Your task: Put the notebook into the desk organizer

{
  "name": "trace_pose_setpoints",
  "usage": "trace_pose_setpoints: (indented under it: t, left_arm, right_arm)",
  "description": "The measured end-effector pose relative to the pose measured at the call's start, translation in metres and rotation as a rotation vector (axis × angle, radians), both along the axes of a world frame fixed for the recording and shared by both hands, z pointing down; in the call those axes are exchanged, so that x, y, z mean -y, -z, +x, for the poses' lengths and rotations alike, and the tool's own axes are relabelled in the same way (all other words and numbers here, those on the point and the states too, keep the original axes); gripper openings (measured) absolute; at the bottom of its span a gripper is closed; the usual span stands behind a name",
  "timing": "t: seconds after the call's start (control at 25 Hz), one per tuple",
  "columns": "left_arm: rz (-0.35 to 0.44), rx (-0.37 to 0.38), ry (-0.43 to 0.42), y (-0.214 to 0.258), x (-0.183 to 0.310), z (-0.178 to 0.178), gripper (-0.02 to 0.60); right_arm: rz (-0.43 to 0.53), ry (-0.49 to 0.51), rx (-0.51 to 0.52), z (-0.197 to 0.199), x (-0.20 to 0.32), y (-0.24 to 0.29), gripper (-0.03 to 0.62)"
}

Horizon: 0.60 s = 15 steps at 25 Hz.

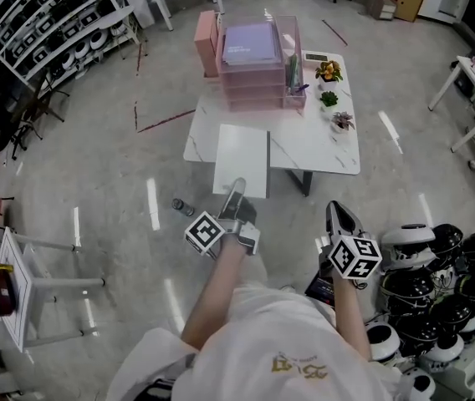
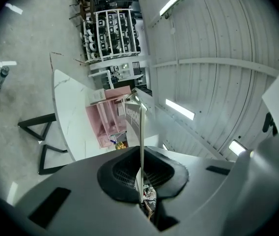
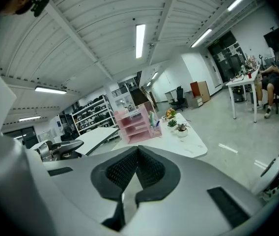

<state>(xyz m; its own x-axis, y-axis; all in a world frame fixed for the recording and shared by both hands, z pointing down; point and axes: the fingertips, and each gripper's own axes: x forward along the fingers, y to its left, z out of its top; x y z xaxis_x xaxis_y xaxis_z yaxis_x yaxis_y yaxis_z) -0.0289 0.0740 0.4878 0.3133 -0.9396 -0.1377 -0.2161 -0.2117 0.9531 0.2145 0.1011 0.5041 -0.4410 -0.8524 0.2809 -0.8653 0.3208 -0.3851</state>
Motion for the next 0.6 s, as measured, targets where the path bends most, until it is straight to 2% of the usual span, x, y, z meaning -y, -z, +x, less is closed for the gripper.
trace_pose_setpoints:
  t: [0.16,0.4,0.6]
  left_arm:
    - [-0.041,0.029,-0.049,-0.018,0.046,-0.014,0.028]
    - [-0.061,0.011,-0.129,-0.029,0.114,-0.033,0.028]
    - [-0.083,-0.007,-0.198,-0.04,0.151,-0.043,0.028]
  right_arm:
    - [-0.009,-0.032,-0.026,-0.018,0.046,0.0,0.009]
    - [-0.025,-0.055,-0.041,-0.063,0.107,-0.004,0.009]
    - [-0.034,-0.047,-0.073,-0.1,0.14,-0.007,0.009]
